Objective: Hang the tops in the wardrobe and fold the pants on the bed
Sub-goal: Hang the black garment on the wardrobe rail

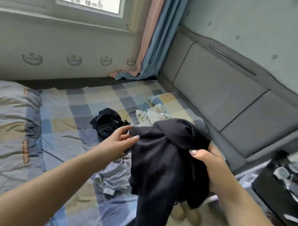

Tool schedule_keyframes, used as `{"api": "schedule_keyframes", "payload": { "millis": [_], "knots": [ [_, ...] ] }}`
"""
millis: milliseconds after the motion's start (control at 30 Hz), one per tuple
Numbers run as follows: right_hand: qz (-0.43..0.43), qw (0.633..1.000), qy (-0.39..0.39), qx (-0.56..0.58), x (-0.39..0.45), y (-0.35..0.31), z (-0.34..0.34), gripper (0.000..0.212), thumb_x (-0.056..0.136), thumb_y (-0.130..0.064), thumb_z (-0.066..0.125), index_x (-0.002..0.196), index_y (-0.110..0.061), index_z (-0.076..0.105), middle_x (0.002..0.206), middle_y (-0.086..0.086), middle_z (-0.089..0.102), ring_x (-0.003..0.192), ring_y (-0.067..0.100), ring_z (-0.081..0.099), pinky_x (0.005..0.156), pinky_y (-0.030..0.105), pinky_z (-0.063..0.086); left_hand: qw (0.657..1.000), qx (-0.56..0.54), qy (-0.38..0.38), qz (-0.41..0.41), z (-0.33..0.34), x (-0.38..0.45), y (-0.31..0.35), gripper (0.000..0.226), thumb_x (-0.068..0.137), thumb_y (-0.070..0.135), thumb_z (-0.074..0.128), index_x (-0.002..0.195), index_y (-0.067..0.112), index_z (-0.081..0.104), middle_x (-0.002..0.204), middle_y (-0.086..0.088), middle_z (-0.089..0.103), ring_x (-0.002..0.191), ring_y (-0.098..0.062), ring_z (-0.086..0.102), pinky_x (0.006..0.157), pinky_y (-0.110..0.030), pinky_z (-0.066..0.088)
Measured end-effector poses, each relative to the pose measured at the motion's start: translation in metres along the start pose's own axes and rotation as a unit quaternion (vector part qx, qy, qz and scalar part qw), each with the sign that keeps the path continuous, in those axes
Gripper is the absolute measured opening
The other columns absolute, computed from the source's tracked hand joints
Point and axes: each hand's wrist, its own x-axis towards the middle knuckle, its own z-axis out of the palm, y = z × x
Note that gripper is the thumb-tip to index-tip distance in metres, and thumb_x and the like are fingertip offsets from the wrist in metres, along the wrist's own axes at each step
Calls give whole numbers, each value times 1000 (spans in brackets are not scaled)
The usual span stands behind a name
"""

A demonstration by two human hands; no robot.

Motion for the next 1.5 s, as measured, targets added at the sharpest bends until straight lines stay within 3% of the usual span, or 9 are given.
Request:
{"api": "schedule_keyframes", "payload": {
  "millis": [200,300,333,367,500,733,967,1133,1500],
  "knots": [
    [-79,989,47,-116,-79,-54,-37,35,76,-35,63,106,-17,69,98,5,71,97,22,67,78,31,51,977,-111,-181,-34,80,-18,31,58,74,20,72,127,28,50,119,-1,68,108,-22,65,91,-39,54],
    [-101,976,116,-156,-122,-66,-65,55,77,-45,66,101,5,59,98,38,58,107,57,41,80,34,43,981,-81,-178,4,127,-23,43,56,79,18,70,131,27,52,118,0,68,105,-19,67,87,-34,55],
    [-108,970,142,-165,-137,-70,-75,58,77,-48,66,99,5,58,94,37,57,89,14,43,79,33,42,980,-77,-185,13,143,-26,48,54,80,21,69,130,29,53,116,2,69,104,-17,67,85,-32,55],
    [-115,963,166,-177,-156,-75,-86,54,77,-49,65,99,-1,61,95,30,63,96,35,65,79,36,50,977,-67,-200,26,165,-30,53,52,80,23,68,129,31,53,115,4,69,103,-15,67,84,-29,55],
    [-99,934,226,-259,-222,-82,-123,64,78,-51,59,100,9,50,107,42,46,102,56,44,86,53,49,951,-60,-299,48,246,-58,64,58,73,38,69,129,38,53,120,6,67,107,-13,65,86,-26,53],
    [-93,883,258,-381,-343,-99,-178,45,88,-27,61,128,-44,51,126,-31,55,123,-10,45,98,6,34,895,7,-434,107,412,-145,50,29,73,38,80,87,16,67,93,-11,65,89,-24,60,88,-43,47],
    [-98,804,425,-404,-496,-121,-238,35,76,-56,66,110,-56,63,122,-28,58,121,-9,48,101,12,36,892,-123,-434,19,532,-186,35,17,83,33,61,72,20,63,78,-4,67,70,-14,65,66,-28,53],
    [-128,713,580,-373,-598,-126,-255,51,88,-3,61,97,-53,69,73,-18,62,64,-1,51,68,7,41,884,-63,-464,-7,617,-227,14,20,94,29,55,84,14,63,74,-5,70,63,-14,67,50,-19,50],
    [-65,580,690,-429,-700,-145,-259,58,93,6,47,117,-47,53,118,-42,50,82,-14,51,90,6,38,748,113,-652,57,756,-343,-20,24,89,37,61,98,15,63,92,-1,72,80,-13,67,71,-27,51]
  ]
}}
